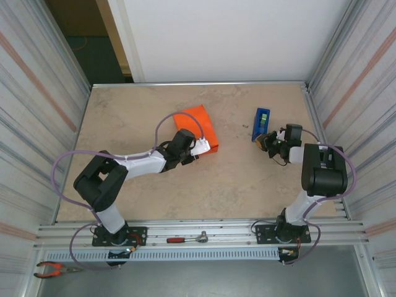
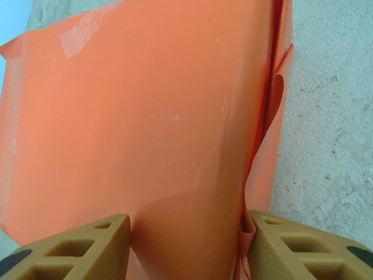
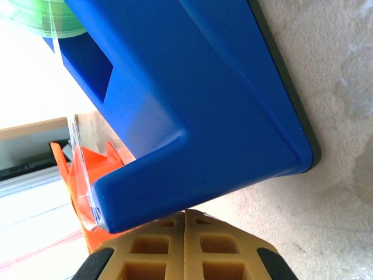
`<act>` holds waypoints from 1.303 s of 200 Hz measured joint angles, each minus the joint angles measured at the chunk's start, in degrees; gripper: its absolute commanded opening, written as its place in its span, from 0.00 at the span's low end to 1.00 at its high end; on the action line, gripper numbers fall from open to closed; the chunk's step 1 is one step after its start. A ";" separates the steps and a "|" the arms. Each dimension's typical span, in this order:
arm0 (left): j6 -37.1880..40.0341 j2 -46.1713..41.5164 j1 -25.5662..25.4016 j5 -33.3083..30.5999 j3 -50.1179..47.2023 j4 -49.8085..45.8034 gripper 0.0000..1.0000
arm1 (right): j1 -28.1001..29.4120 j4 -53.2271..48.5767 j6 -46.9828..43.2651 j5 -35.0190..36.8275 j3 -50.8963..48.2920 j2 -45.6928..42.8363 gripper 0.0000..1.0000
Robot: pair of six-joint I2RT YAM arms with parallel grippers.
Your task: Wrap the gift box in paper
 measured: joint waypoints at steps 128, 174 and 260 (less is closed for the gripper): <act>0.00 0.02 -0.15 -0.42 0.00 0.04 0.52 | 1.40 -8.48 -1.05 0.17 -8.17 -11.89 0.00; 0.00 0.02 -0.15 -0.42 0.00 0.02 0.52 | 2.05 -11.50 -4.74 0.28 -8.31 -15.76 0.00; 0.02 0.02 -0.15 -0.42 0.00 0.04 0.52 | 15.98 -12.81 -18.01 1.07 -8.28 -23.30 0.00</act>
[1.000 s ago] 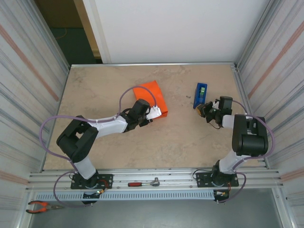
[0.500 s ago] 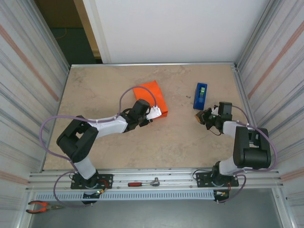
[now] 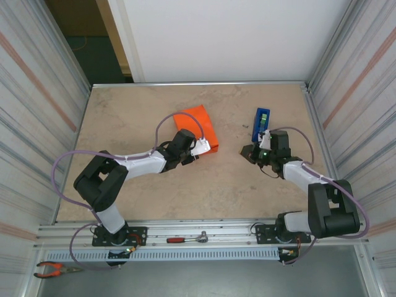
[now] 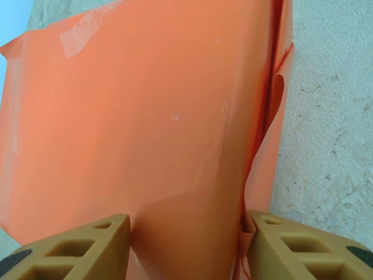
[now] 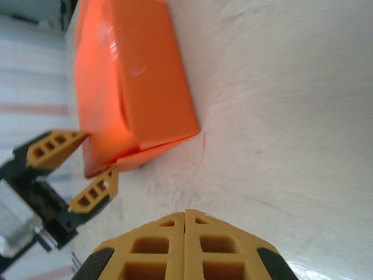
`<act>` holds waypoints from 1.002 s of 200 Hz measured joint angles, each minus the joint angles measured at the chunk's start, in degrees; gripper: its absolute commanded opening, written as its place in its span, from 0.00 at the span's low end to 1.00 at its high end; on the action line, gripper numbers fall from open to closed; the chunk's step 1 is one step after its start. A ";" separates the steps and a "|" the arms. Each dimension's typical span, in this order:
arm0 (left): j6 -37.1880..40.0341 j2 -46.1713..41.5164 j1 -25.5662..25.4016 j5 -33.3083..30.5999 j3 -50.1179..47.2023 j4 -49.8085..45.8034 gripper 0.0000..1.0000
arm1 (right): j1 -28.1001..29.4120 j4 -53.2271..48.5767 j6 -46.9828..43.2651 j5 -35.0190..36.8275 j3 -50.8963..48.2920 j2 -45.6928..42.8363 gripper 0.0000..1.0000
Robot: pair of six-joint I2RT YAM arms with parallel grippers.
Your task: Wrap the gift box in paper
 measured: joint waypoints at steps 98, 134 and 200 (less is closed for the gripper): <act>-0.02 0.02 -0.42 -0.70 0.00 -0.02 0.52 | 13.88 19.43 -6.56 1.11 -4.87 4.76 0.00; -0.02 0.02 -0.42 -0.79 0.00 -0.02 0.52 | 16.72 27.41 -4.74 2.78 -4.94 9.88 0.00; -0.02 0.02 -0.42 -0.83 0.00 -0.04 0.51 | 20.17 36.57 -2.05 6.01 -4.98 12.81 0.00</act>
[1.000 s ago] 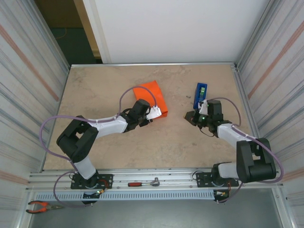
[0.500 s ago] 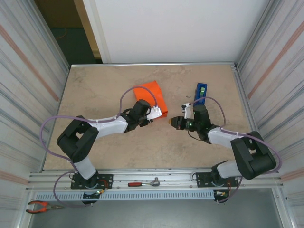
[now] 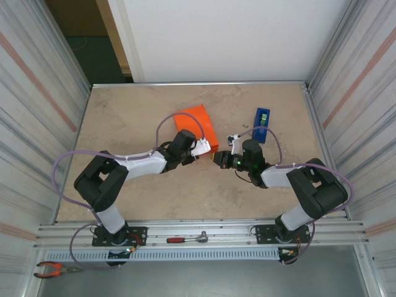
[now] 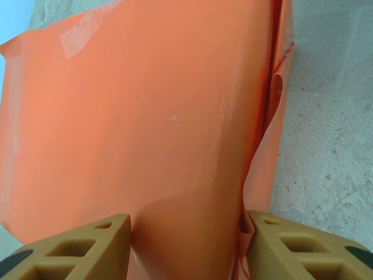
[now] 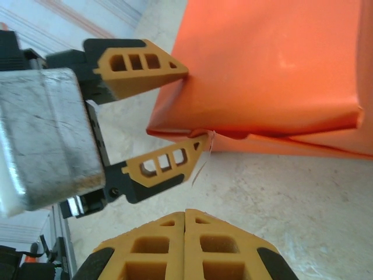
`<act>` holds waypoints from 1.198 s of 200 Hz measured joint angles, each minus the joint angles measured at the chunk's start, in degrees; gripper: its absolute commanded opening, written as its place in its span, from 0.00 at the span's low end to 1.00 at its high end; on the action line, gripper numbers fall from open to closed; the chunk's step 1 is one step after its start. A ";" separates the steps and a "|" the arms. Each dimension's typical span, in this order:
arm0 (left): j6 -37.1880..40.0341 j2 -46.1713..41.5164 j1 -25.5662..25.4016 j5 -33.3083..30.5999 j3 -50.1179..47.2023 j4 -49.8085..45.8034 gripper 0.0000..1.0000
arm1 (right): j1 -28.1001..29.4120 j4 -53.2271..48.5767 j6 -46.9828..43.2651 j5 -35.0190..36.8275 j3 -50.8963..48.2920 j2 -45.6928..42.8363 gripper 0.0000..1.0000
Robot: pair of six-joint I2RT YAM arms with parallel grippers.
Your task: Wrap the gift box in paper
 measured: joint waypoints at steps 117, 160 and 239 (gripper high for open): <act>0.00 0.00 0.00 0.00 0.00 -0.04 0.51 | 1.36 9.25 3.91 3.80 0.00 5.51 0.00; 0.00 0.00 -0.04 0.00 0.00 -0.07 0.51 | 1.42 11.76 5.03 4.11 0.22 8.07 0.00; 0.00 0.00 -0.04 -0.02 0.00 -0.07 0.51 | 1.68 14.36 6.23 4.09 1.14 10.62 0.00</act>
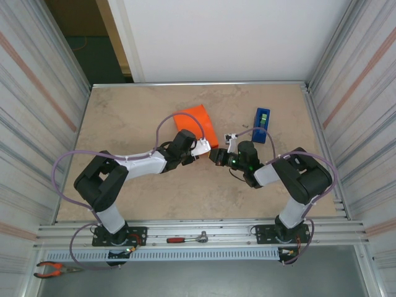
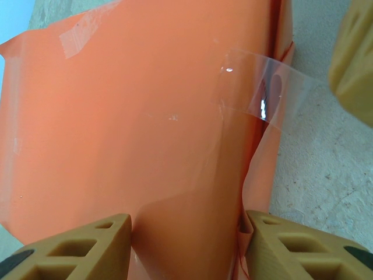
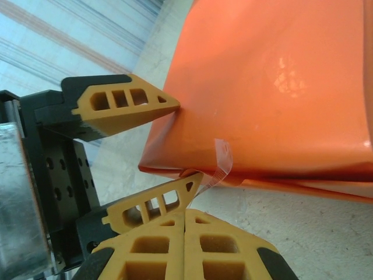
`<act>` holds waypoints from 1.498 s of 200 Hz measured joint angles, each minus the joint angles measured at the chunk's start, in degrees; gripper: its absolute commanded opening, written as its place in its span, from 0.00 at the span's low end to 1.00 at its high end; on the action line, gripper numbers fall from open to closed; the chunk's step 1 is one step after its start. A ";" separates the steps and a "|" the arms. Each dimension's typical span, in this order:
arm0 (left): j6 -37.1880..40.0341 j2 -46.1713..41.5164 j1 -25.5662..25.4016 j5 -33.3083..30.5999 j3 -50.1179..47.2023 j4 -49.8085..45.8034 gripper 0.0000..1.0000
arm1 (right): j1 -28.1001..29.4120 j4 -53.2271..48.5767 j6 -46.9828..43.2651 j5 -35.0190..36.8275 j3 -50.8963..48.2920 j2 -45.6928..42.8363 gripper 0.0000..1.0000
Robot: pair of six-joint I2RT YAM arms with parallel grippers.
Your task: Wrap the gift box in paper
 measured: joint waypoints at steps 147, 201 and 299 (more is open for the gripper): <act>0.00 0.09 -0.28 -0.55 0.00 0.02 0.51 | -0.02 3.89 2.95 0.02 2.60 6.54 0.00; 0.00 0.11 -0.37 -0.76 0.00 0.04 0.51 | -0.46 5.57 4.13 0.02 2.60 7.17 0.00; 0.02 0.11 -0.39 -0.81 0.00 0.04 0.51 | -0.94 5.79 4.55 -0.02 2.60 7.17 0.13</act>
